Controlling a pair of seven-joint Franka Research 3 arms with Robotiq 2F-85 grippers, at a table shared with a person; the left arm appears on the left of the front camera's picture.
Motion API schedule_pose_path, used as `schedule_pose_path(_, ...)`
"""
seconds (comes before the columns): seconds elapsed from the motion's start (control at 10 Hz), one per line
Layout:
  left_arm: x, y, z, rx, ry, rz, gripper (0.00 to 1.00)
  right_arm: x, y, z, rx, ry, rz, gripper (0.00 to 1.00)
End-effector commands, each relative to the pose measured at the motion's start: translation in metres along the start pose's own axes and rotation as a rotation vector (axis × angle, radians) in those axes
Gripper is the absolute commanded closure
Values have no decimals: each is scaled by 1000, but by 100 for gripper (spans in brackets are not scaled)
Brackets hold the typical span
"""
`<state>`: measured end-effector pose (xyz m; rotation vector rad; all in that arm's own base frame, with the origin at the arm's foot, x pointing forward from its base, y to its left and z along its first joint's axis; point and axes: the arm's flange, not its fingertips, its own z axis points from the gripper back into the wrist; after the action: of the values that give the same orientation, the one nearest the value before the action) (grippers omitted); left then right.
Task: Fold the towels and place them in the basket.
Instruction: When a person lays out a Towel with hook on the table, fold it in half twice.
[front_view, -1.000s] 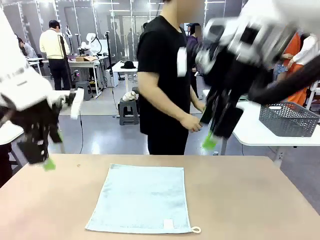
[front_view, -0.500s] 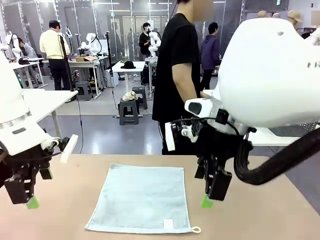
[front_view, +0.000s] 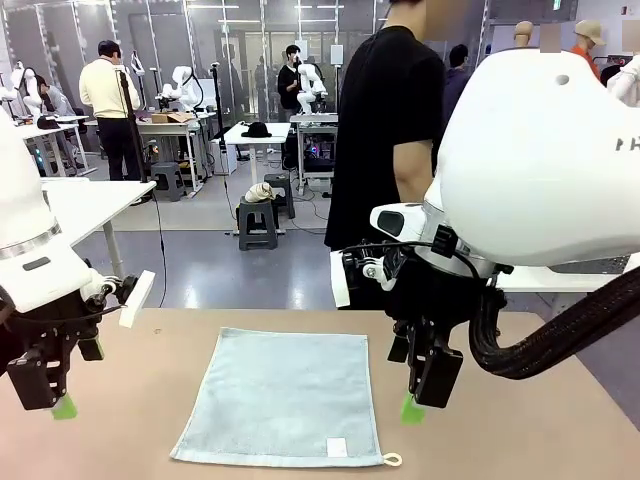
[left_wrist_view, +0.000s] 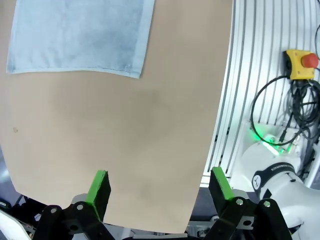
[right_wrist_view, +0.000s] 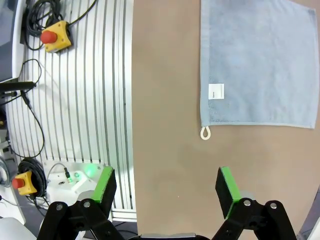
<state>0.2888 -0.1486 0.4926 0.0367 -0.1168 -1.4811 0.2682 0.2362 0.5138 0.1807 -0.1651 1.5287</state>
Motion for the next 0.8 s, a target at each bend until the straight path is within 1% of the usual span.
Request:
schedule_pose_path(0.0, 1, 0, 0, 2, 3, -3, 0, 0, 0, 0, 0, 0, 0, 0)
schedule_pose_path(0.1, 0, 0, 0, 0, 0, 0, 0, 8, 3, -8, -23, 73, 13, 0)
schedule_pose_path(0.2, 13, -10, -19, 7, -50, -15, 0, 11, 5, -21, -47, 99, 5, 0)
schedule_pose_path(0.3, 26, -21, -41, 29, -57, -19, 0, 11, 8, -37, -65, 87, -1, 0)
schedule_pose_path(0.4, 29, -28, -60, 41, -53, -21, 0, 9, 11, -53, -83, 86, -6, 0)
schedule_pose_path(0.5, 29, -33, -77, 22, -75, -31, 0, 8, 14, -70, -99, 95, -9, 0)
schedule_pose_path(0.6, 29, -38, -94, 18, -80, -38, 0, 8, 16, -85, -126, 125, -24, 0)
schedule_pose_path(0.7, 30, -42, -112, 18, -67, -39, 0, 6, 17, -101, -150, 140, -38, 0)
